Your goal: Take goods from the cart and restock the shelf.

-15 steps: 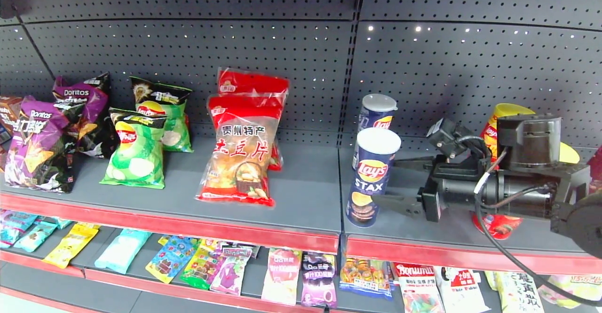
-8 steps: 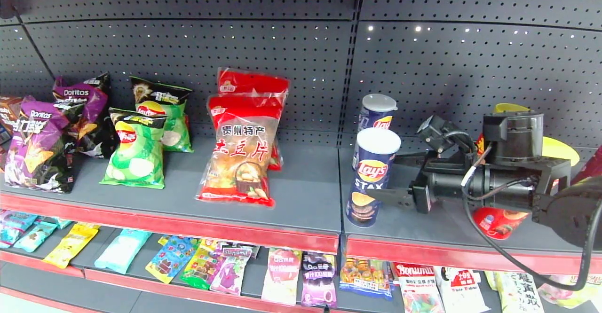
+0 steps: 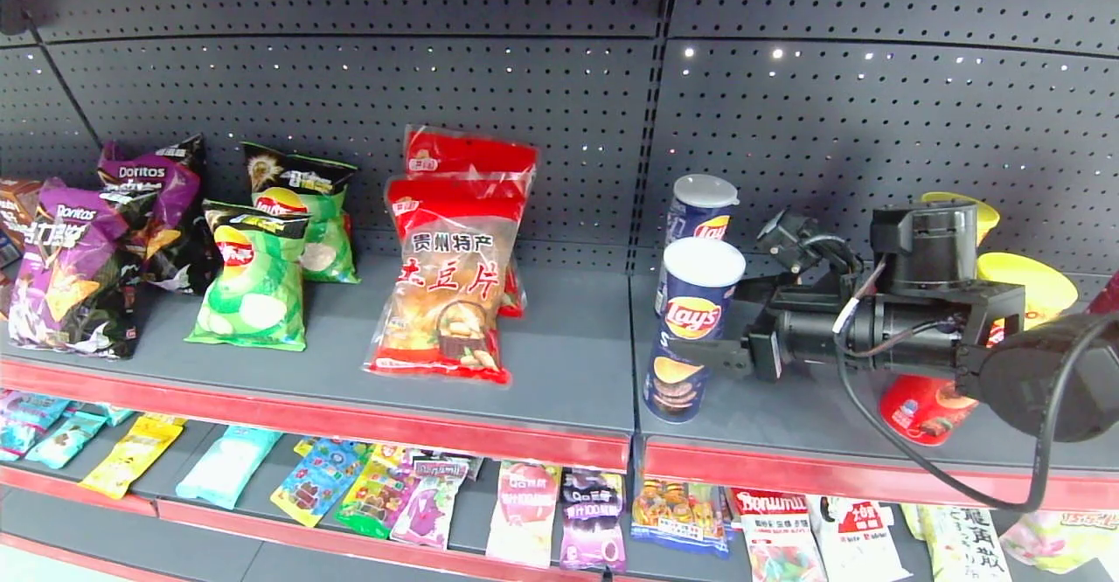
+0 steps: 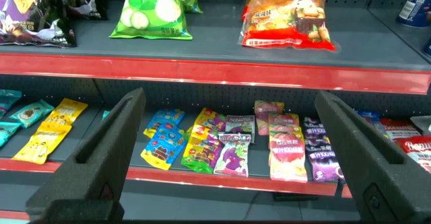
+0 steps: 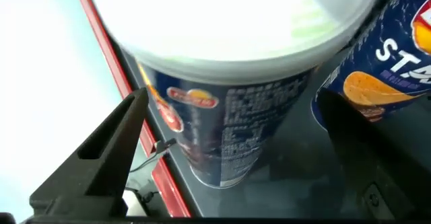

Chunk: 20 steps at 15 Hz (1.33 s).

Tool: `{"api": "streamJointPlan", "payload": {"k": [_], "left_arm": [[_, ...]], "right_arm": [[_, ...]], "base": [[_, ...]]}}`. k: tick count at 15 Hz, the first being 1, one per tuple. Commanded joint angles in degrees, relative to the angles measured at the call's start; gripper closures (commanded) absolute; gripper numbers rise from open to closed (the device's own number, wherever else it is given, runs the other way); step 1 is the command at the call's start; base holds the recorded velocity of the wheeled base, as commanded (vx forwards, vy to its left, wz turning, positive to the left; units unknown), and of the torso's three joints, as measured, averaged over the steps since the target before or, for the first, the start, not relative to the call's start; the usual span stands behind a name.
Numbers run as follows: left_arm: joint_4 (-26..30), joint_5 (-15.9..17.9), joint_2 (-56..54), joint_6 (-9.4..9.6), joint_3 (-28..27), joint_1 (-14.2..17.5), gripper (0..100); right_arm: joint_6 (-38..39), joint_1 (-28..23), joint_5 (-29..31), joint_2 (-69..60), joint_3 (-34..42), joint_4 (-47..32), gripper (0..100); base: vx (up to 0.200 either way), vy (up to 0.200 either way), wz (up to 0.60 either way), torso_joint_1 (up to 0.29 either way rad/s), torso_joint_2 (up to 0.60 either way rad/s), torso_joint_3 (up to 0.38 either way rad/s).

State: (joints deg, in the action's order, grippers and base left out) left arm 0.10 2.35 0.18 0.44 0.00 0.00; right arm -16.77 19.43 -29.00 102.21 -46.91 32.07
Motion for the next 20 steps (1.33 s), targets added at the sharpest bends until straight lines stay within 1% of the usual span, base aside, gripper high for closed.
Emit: {"api": "streamJointPlan", "payload": {"k": [1, 5, 6, 14, 20], "left_arm": [[0.0, 0.0, 0.0, 0.00, 0.0, 0.0, 0], [0.0, 0.0, 0.0, 0.00, 0.0, 0.0, 0], [0.0, 0.0, 0.0, 0.00, 0.0, 0.0, 0], [0.0, 0.0, 0.0, 0.00, 0.0, 0.0, 0], [0.0, 0.0, 0.0, 0.00, 0.0, 0.0, 0]], "right_arm": [[0.0, 0.1, 0.0, 0.8, -0.4, 0.0, 0], [0.0, 0.3, 0.0, 1.9, -0.8, 0.1, 0], [0.0, 0.3, 0.0, 1.9, -0.8, 0.1, 100], [-0.5, -0.2, -0.4, 1.2, -0.6, -0.1, 100], [-3.2, -2.0, -7.8, -0.7, -0.6, -0.3, 100]], "base": [[0.000, 0.000, 0.00, 0.000, 0.00, 0.000], [0.000, 0.000, 0.00, 0.000, 0.00, 0.000], [0.000, 0.000, 0.00, 0.000, 0.00, 0.000], [0.000, 0.000, 0.00, 0.000, 0.00, 0.000], [0.000, 0.000, 0.00, 0.000, 0.00, 0.000]]}}
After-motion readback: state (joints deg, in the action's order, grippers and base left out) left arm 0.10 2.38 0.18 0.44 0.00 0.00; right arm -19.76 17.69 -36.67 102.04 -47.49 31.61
